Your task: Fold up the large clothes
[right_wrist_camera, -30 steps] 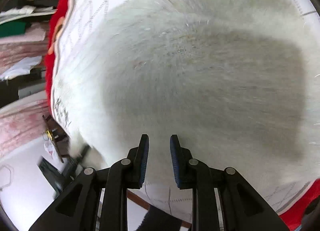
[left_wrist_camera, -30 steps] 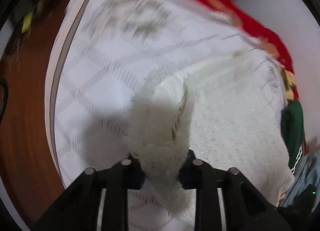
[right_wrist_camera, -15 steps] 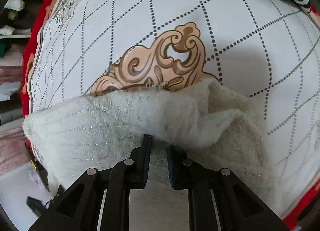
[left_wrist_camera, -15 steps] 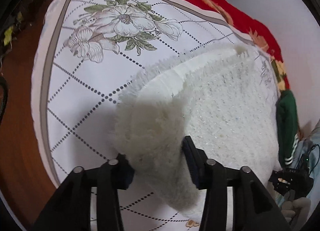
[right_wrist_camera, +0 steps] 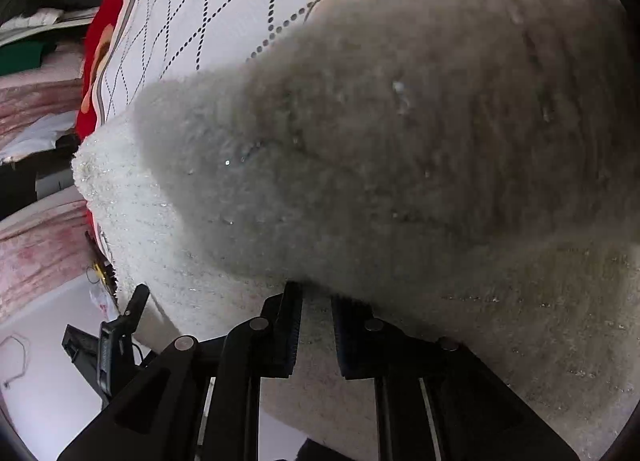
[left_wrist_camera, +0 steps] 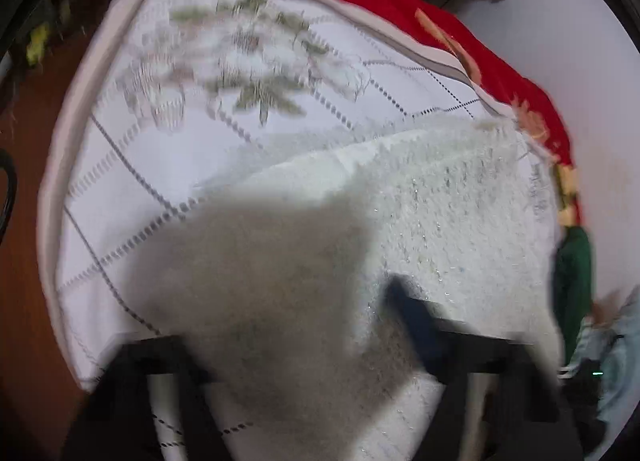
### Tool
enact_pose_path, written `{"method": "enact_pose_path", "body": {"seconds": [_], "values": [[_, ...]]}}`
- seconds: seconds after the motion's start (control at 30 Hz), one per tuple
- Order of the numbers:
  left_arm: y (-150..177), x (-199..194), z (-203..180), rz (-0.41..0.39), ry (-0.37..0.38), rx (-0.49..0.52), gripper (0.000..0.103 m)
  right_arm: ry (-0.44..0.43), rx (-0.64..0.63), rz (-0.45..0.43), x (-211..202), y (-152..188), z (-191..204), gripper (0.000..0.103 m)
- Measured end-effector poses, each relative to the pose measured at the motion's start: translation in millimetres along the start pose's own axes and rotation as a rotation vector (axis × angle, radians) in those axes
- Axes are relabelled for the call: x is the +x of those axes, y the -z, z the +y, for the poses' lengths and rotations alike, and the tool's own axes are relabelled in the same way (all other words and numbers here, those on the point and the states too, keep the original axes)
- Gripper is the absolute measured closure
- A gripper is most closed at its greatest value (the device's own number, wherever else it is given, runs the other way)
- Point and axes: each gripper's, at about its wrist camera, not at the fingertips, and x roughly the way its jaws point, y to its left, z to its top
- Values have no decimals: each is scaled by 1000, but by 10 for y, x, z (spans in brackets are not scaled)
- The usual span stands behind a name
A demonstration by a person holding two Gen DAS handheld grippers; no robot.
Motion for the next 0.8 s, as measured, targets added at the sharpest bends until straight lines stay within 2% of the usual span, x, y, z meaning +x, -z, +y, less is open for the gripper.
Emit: {"method": "enact_pose_path", "body": {"seconds": [0.1,0.2,0.27,0.33,0.4,0.47,0.5,0.53,0.6,0.67,0.7,0.8], "values": [[-96,-180,-161,-43,-15,63,88,12,-40,-6,-92,86,31,88],[-270,-430,-244,-101,10,118,88,-6,-78,-42,-492,190,16,75],[-398,-591,-285,-147,7,161,88,22,-97,-159,-920,441,-27,34],[-503,-732,-324,-189,-9,218,88,76,-91,-255,-1234,675,-170,21],[-551,-814,-388,-219,-20,271,88,144,-56,-280,-1330,843,-410,21],[-554,-916,-495,-254,-37,356,88,138,18,-222,-1167,945,-764,23],[-552,-940,-551,-265,-35,391,88,116,61,-182,-1013,974,-940,29],[-522,-953,-601,-276,-35,424,88,83,90,-146,-839,1003,-1089,49],[-374,-1092,-770,-319,-22,538,89,34,133,-136,-625,1045,-1276,53],[-195,-1197,-936,-358,4,644,89,23,139,-151,-541,1058,-1288,55],[-19,-1298,-1074,-374,44,729,89,14,143,-153,-507,1056,-1294,56],[452,-1450,-1400,-365,155,902,90,-10,145,-156,-444,1083,-1313,56]]}}
